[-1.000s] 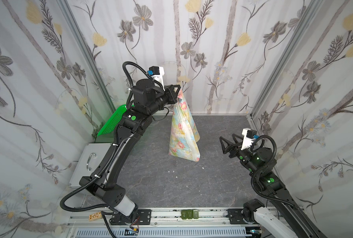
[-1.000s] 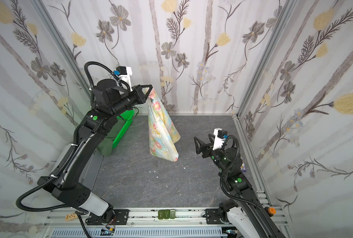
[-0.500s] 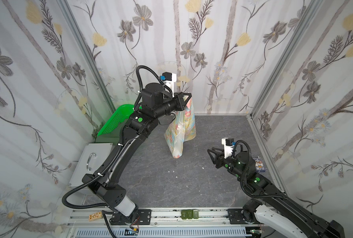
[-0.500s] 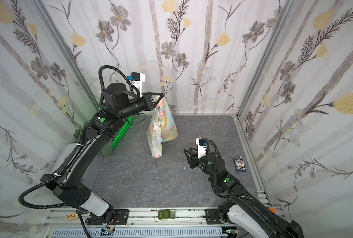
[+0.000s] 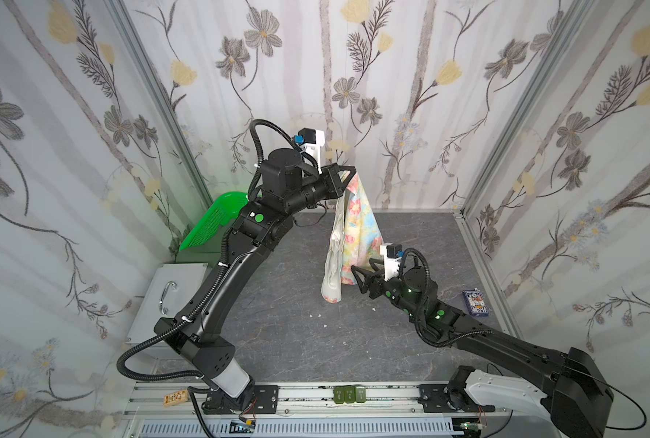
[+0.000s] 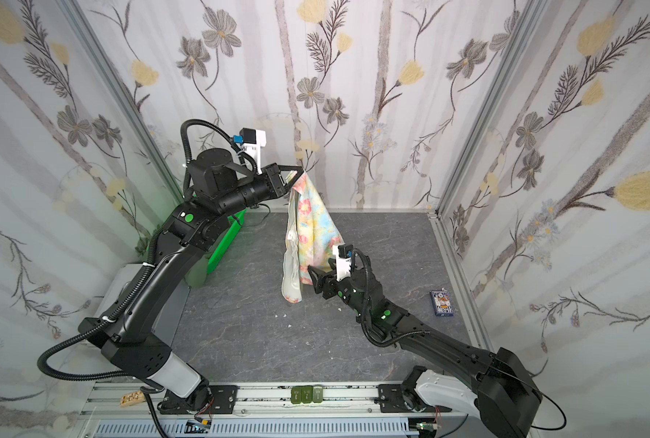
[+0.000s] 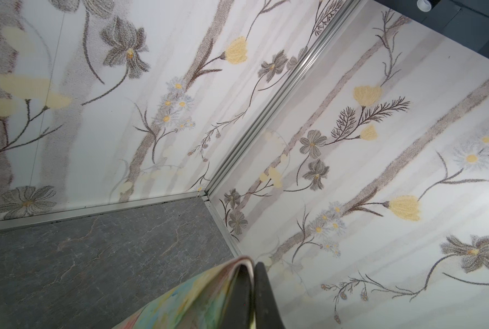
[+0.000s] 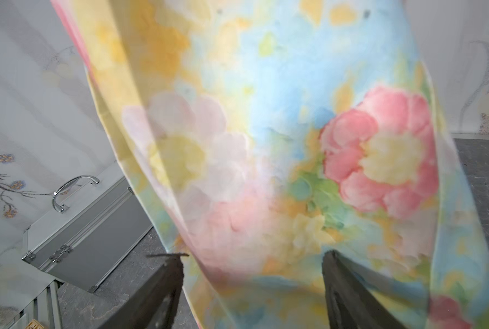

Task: Fold and stack skirts
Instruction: Flatten out the skirt at the center of the table.

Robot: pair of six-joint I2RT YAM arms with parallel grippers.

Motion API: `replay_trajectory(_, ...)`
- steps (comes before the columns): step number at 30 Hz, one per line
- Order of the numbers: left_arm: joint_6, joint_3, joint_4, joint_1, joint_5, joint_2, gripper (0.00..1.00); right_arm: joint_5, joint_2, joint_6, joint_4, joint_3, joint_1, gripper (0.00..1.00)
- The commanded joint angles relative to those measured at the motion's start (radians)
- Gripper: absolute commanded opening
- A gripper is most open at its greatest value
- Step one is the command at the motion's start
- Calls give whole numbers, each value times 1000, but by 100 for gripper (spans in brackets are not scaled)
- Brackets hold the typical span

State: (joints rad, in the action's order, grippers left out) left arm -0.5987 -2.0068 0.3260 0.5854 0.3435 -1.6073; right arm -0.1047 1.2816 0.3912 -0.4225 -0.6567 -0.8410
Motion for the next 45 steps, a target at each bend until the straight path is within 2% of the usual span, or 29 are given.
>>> replay_trajectory(1,-59,-10,-61,0,-40,-7,0,-107,12,-15,-37,-30,-55,76)
replay_trajectory(7,-123,-18,-64,3,-64,-22,0,-237,-6,-3,-32,-20,-148,80)
replay_trajectory(10,-142,-26,-67,11,-59,-22,0,-280,31,3,-32,-41,-168,77)
replay_trajectory(13,-143,-38,-69,23,-63,-15,0,-284,83,2,-40,-83,-170,69)
replay_trajectory(18,-148,-49,-70,26,-55,-1,0,-303,149,-54,-95,-146,-171,74)
replay_trajectory(29,-164,-62,-76,26,-27,29,0,-341,246,-121,-152,-229,-138,73)
replay_trajectory(32,-158,-66,-76,27,-28,44,0,-345,270,-130,-152,-247,-124,62)
replay_trajectory(33,-154,-64,-77,27,-33,49,0,-354,275,-130,-153,-250,-121,53)
replay_trajectory(34,-149,-62,-77,27,-37,55,0,-364,278,-132,-153,-249,-118,38)
replay_trajectory(35,-145,-59,-77,27,-42,61,0,-373,277,-134,-151,-247,-116,28)
replay_trajectory(39,-115,-30,-77,25,-86,84,0,-359,235,-150,-140,-213,-116,0)
replay_trajectory(45,-81,13,-77,20,-138,102,0,-310,87,-145,-97,-125,-116,0)
